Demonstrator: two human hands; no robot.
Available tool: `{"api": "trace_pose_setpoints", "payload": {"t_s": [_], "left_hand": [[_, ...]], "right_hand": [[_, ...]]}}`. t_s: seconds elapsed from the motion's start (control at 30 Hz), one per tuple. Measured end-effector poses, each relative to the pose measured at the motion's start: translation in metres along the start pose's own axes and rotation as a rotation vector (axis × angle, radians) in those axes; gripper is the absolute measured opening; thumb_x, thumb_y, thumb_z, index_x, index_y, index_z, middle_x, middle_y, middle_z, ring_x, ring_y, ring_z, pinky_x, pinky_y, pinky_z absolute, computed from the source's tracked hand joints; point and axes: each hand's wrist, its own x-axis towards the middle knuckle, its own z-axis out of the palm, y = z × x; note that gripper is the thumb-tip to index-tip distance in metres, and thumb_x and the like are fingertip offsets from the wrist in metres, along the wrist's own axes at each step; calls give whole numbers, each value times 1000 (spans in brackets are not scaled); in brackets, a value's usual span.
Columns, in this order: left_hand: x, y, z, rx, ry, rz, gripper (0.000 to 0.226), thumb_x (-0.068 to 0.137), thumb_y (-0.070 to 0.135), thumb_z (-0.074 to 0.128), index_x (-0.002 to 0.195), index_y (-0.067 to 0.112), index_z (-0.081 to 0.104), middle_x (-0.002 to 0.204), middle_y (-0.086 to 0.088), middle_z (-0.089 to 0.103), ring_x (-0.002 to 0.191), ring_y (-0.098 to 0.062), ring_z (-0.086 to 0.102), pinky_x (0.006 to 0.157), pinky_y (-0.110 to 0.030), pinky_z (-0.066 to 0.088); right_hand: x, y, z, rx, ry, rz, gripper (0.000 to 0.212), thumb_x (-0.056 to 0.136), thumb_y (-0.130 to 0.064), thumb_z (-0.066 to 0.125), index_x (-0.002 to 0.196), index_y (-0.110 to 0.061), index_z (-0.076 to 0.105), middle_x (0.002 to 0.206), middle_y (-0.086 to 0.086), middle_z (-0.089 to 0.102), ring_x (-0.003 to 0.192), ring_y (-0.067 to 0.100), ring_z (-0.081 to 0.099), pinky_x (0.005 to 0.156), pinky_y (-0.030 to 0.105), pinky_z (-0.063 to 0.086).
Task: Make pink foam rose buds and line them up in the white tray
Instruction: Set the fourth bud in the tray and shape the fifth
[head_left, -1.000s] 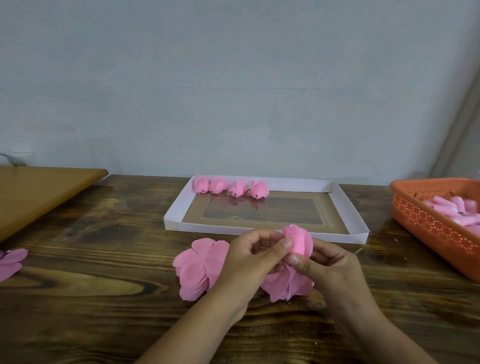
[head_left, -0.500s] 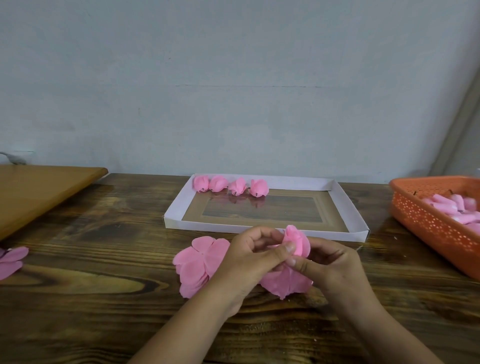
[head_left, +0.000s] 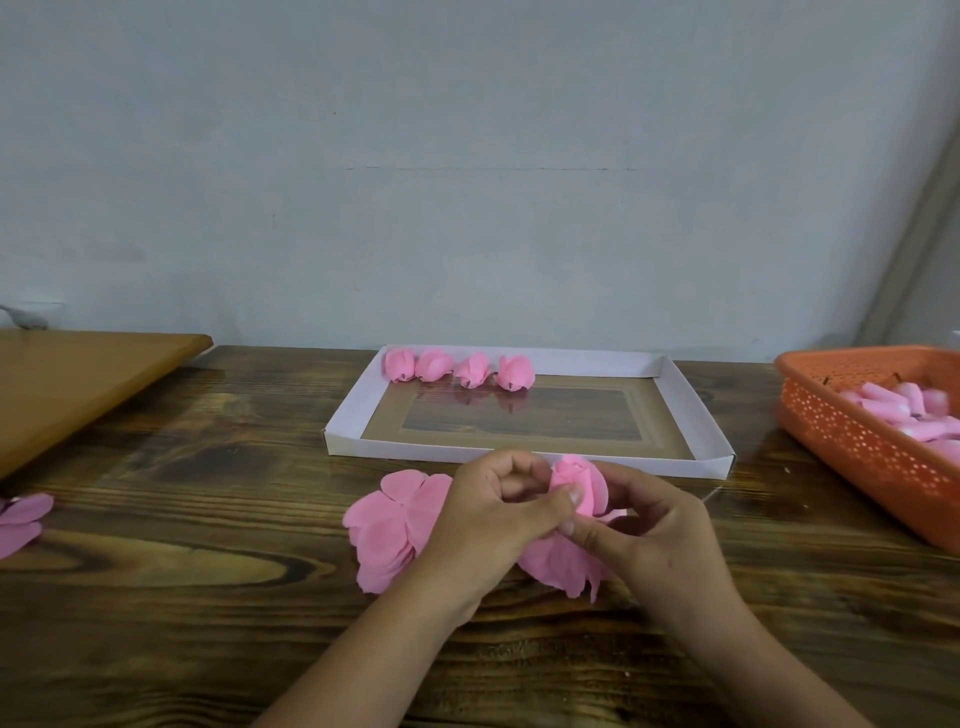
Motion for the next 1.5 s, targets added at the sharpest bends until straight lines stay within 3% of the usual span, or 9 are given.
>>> {"api": "trace_pose_setpoints", "payload": {"t_s": [0.2,0.37,0.47,0.7,0.87,1.07,1.3,1.4,1.5], "left_hand": [[0,0,0,-11,19,7,18,85,17,81,99,10,71,89,-3,80,82,-15,77,68,-18,57],[7,2,-7,-126,139,-24,15,88,12,77,100,5,71,83,-5,79,69,-12,71,60,-20,55],[12,2,-12,-206,222,-11,5,88,14,77,91,11,74,69,-5,71,57,-11,62,57,-22,54],[15,2,-14,-348,290,9,8,80,19,83,81,19,75,68,-8,70,55,-12,63,58,-24,58],[12,6,-13,-413,234,2,63,50,43,89,99,9,70,77,-12,72,58,-13,63,63,-25,59],[10,5,-11,-411,213,2,57,52,40,87,97,10,69,81,-15,69,60,-14,62,63,-24,58],[9,7,-10,-484,181,-26,59,52,36,87,100,7,69,83,-17,68,57,-13,62,61,-23,58],[9,8,-10,-501,167,-34,61,55,35,86,105,5,69,85,-17,68,59,-13,61,60,-22,58],[9,8,-11,-498,156,-35,63,54,36,87,106,4,69,85,-16,70,60,-14,63,61,-24,59]], "right_hand": [[1,0,-1,-19,-40,-1,53,62,-44,82,112,-31,73,101,-7,78,91,20,74,74,43,64],[4,6,-7,103,-46,74,33,89,-30,69,122,-29,67,107,-12,76,97,5,71,76,28,57],[4,9,-9,73,-18,84,43,77,-20,53,114,-35,69,109,-18,72,104,3,67,81,34,55],[1,13,-5,-73,-37,95,37,73,-18,53,95,-46,62,98,-19,66,89,4,62,63,23,53],[-1,11,2,104,-123,197,50,96,6,52,107,-40,66,105,-18,73,87,3,70,64,17,54],[3,8,-1,226,-60,290,30,92,-8,67,113,-29,68,85,6,72,73,15,64,65,28,49],[2,4,3,173,-136,301,13,96,-20,64,100,-28,73,70,0,68,58,10,56,48,20,43],[1,0,4,251,-225,386,19,88,-40,60,96,-31,75,85,10,74,60,15,54,47,23,40],[1,1,2,374,-269,393,30,80,-30,68,109,-24,73,86,12,74,58,13,57,46,22,42]]}}
